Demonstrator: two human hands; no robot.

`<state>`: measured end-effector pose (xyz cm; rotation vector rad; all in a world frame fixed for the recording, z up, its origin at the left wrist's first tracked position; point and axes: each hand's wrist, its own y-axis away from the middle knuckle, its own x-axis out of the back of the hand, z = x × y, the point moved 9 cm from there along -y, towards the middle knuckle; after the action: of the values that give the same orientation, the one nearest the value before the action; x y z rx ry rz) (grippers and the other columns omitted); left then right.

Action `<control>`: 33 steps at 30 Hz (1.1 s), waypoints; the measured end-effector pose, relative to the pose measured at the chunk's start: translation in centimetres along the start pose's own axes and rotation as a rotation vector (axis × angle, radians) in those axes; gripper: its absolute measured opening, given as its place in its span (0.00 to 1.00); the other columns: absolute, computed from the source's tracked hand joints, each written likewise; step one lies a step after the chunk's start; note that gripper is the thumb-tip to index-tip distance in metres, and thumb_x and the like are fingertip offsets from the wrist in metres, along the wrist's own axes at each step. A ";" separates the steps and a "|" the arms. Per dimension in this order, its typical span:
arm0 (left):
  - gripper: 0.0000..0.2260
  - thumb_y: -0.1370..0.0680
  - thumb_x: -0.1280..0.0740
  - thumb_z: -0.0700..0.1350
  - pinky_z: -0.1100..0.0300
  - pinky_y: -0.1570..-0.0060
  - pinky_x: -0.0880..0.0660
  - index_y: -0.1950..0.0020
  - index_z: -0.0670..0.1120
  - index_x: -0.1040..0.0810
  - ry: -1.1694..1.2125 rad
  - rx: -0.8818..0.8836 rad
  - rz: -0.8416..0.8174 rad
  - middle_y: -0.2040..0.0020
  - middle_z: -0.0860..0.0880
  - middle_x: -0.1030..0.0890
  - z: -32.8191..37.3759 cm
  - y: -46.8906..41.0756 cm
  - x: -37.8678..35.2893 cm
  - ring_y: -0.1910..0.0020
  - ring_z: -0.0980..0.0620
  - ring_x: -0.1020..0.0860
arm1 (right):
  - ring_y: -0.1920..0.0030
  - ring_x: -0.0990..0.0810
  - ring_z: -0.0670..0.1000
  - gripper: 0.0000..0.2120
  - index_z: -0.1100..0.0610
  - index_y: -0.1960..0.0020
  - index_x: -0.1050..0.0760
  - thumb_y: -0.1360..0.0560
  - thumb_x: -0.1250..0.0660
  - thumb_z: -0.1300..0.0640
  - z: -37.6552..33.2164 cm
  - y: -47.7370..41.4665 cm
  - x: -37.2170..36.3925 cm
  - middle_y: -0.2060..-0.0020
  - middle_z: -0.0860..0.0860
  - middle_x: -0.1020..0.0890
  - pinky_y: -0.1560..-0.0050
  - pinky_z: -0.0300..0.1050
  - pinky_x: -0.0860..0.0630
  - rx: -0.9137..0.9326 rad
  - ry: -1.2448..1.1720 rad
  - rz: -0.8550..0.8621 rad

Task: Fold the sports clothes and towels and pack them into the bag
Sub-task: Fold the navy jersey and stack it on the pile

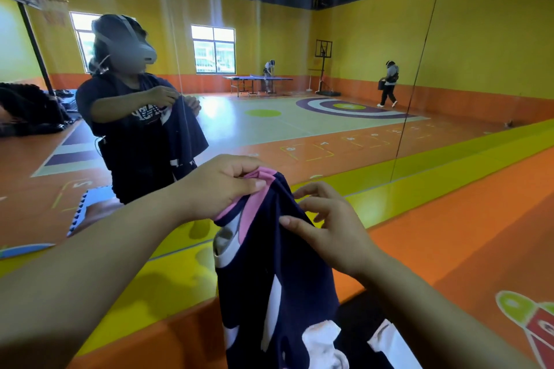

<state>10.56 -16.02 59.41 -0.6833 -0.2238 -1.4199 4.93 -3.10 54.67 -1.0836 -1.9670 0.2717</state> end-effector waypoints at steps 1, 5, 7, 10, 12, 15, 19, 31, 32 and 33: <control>0.14 0.29 0.37 0.43 0.55 0.45 0.27 0.46 0.40 0.20 0.060 0.001 -0.003 0.47 0.37 0.20 0.0 0.0 0.0 0.51 0.51 0.24 | 0.45 0.27 0.40 0.10 0.49 0.59 0.18 0.32 0.31 0.44 0.5 0.2 -0.5 0.45 0.43 0.25 0.49 0.35 0.33 -0.020 -0.014 -0.054; 0.11 0.27 0.36 0.40 0.63 0.48 0.26 0.46 0.41 0.21 0.184 0.000 0.008 0.50 0.43 0.19 0.0 -0.5 0.1 0.50 0.51 0.22 | 0.43 0.23 0.44 0.08 0.53 0.54 0.16 0.29 0.30 0.50 0.6 0.5 -1.9 0.45 0.44 0.20 0.40 0.46 0.28 -0.062 -0.199 -0.198; 0.14 0.29 0.38 0.42 0.63 0.50 0.27 0.47 0.41 0.21 0.182 -0.015 0.036 0.50 0.43 0.19 0.1 -0.7 0.4 0.51 0.52 0.23 | 0.49 0.20 0.48 0.04 0.52 0.56 0.17 0.27 0.30 0.54 0.4 0.6 -2.5 0.52 0.47 0.18 0.45 0.48 0.25 -0.076 -0.235 -0.233; 0.11 0.27 0.40 0.42 0.67 0.50 0.29 0.50 0.43 0.20 0.071 -0.081 0.130 0.52 0.46 0.18 0.9 -0.6 1.6 0.54 0.58 0.23 | 0.52 0.20 0.48 0.03 0.52 0.57 0.17 0.26 0.30 0.56 0.6 0.9 -3.1 0.53 0.51 0.19 0.51 0.43 0.25 -0.094 -0.251 -0.270; 0.10 0.25 0.42 0.41 0.75 0.52 0.31 0.52 0.50 0.21 -0.075 -0.121 0.207 0.52 0.55 0.19 1.3 -0.3 2.4 0.55 0.66 0.24 | 0.52 0.20 0.50 0.05 0.54 0.56 0.17 0.26 0.30 0.54 1.4 0.9 -3.3 0.54 0.53 0.19 0.51 0.46 0.25 -0.132 -0.237 -0.281; 0.10 0.25 0.44 0.48 0.76 0.53 0.33 0.52 0.54 0.23 -0.250 -0.130 0.299 0.52 0.60 0.20 0.6 -0.2 3.2 0.54 0.68 0.25 | 0.53 0.19 0.51 0.04 0.53 0.57 0.17 0.26 0.30 0.54 2.1 0.9 -3.7 0.56 0.51 0.16 0.50 0.48 0.24 -0.175 -0.231 -0.339; 0.04 0.21 0.36 0.47 0.73 0.52 0.32 0.52 0.52 0.22 -0.327 -0.123 0.326 0.53 0.56 0.19 -0.4 -0.9 3.2 0.53 0.63 0.24 | 0.60 0.21 0.43 0.05 0.48 0.61 0.18 0.27 0.29 0.56 2.6 1.1 -3.6 0.63 0.46 0.17 0.55 0.45 0.25 -0.208 -0.235 -0.394; 0.06 0.29 0.26 0.49 0.69 0.59 0.32 0.61 0.53 0.23 -0.264 -0.196 0.386 0.63 0.62 0.21 0.6 -3.2 3.6 0.63 0.62 0.26 | 0.66 0.30 0.46 0.13 0.59 0.64 0.22 0.32 0.26 0.49 7.3 2.0 0.0 0.68 0.52 0.27 0.63 0.44 0.35 -0.319 -0.004 -0.300; 0.07 0.28 0.27 0.49 0.69 0.60 0.32 0.61 0.53 0.25 -0.291 -0.203 0.393 0.62 0.60 0.21 0.6 -3.3 3.6 0.63 0.61 0.26 | 0.67 0.29 0.47 0.09 0.55 0.65 0.23 0.30 0.27 0.53 7.1 1.8 1.5 0.69 0.51 0.26 0.64 0.44 0.34 -0.305 0.029 -0.231; 0.08 0.27 0.28 0.49 0.69 0.61 0.32 0.61 0.52 0.26 -0.322 -0.209 0.397 0.61 0.57 0.22 0.6 -3.4 3.5 0.63 0.60 0.27 | 0.66 0.27 0.49 0.09 0.53 0.65 0.24 0.29 0.27 0.55 6.9 1.5 3.0 0.68 0.51 0.24 0.64 0.45 0.33 -0.274 0.086 -0.140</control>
<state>8.04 -18.60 62.77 -1.0675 -0.1792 -0.9563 -0.24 1.54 51.36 -1.1013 -2.0306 -0.1215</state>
